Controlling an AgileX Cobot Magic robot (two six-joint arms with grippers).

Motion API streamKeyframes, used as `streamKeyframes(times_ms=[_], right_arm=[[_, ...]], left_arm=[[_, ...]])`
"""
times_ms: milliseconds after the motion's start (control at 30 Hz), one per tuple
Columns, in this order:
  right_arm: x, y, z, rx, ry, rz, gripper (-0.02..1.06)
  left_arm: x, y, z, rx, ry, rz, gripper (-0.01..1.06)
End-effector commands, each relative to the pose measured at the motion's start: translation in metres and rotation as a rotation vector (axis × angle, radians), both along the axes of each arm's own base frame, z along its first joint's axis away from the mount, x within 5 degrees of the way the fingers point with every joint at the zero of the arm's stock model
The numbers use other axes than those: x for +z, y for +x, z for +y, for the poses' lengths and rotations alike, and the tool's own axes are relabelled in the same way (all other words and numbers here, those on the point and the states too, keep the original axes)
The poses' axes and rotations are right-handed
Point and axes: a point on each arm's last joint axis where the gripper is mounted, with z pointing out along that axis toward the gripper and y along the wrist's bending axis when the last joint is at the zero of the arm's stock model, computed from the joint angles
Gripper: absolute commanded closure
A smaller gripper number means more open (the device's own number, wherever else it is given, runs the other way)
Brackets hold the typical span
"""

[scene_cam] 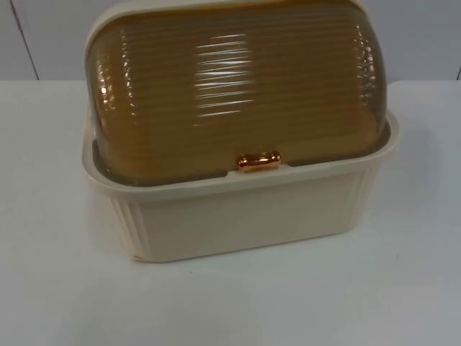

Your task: Open the box lid with the left hand, place the block into the box with the right hand, then close the box lid with the left hand.

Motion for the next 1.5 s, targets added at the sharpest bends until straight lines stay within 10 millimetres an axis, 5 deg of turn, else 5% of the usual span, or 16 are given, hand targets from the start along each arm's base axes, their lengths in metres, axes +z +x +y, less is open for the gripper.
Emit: streamKeyframes(times_ms=[0, 733, 1033, 1200, 1467], right_arm=[[0.000, 0.000, 0.001, -0.005, 0.014, -0.010, -0.01], [0.002, 0.000, 0.003, 0.014, 0.030, -0.025, -0.01], [0.054, 0.016, -0.002, -0.027, -0.017, -0.156, -0.01], [0.118, 0.039, 0.000, -0.031, 0.028, -0.265, -0.01], [0.157, 0.092, -0.008, -0.102, -0.069, -0.225, -0.01]], left_arm=[[0.000, 0.000, -0.001, -0.002, -0.015, -0.011, 0.02], [0.009, 0.000, 0.001, 0.038, -0.043, -0.062, 0.02], [0.067, 0.023, 0.008, 0.081, 0.016, -0.218, 0.02], [0.114, 0.061, 0.009, 0.091, 0.043, -0.296, 0.02], [0.149, 0.118, 0.009, 0.088, 0.042, -0.265, 0.02]])
